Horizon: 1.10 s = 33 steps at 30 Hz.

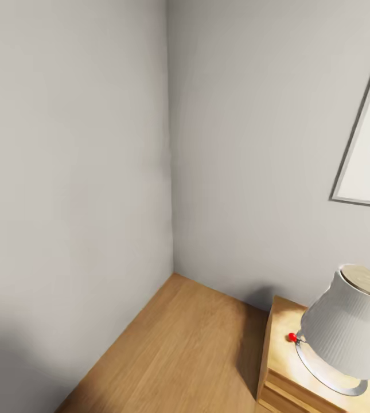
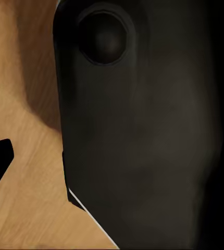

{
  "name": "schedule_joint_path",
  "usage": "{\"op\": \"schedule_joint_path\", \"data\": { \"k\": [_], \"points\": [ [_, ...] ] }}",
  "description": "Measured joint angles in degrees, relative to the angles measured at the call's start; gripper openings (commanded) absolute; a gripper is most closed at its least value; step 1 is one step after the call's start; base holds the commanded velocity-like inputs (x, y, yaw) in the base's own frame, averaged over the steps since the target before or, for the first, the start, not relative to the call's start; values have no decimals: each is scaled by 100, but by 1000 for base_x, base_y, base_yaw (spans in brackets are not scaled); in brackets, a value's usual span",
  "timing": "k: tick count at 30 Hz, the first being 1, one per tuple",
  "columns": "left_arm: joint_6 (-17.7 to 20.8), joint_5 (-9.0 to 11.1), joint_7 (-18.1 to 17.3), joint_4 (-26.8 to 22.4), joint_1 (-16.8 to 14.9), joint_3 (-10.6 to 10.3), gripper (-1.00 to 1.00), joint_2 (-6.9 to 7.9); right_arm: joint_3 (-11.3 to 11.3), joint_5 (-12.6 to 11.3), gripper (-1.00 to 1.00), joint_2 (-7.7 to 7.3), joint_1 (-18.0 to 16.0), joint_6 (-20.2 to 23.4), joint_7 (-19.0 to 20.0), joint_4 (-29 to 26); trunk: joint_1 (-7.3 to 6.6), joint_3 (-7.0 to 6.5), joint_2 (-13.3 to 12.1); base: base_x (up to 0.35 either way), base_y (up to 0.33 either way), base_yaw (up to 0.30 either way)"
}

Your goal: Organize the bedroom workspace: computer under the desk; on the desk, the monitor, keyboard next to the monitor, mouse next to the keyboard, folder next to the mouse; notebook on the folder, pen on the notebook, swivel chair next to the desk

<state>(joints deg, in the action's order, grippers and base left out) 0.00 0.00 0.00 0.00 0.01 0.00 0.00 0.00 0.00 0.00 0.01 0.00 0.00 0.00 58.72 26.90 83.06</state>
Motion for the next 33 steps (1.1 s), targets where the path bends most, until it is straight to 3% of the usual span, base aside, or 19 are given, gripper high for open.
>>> {"op": "schedule_joint_path", "data": {
  "k": [9, 26, 29, 33],
  "points": [
    [-17, -21, -22, -110, -1, -1, 100, -204, 15, 0, 100, 148, -90, -21, -30, -14, -174, -146, -321, 0, 0, 0],
    [-17, -9, 9, -125, -1, -1, 100, -205, -9, -44, 100, 176, -96, -22, -30, -63, -548, -451, -1003, 0, 0, 0],
    [-33, -9, 8, -322, -2, -2, 100, -227, -13, -63, 100, 198, -95, -105, -29, -293, -614, -505, -1123, 0, 0, 0],
    [-38, -9, 10, -968, -2, -10, 100, -285, -6, -68, 100, 328, -95, -461, -26, -680, -702, -578, -1284, 0, 0, 0]
  ]
}}
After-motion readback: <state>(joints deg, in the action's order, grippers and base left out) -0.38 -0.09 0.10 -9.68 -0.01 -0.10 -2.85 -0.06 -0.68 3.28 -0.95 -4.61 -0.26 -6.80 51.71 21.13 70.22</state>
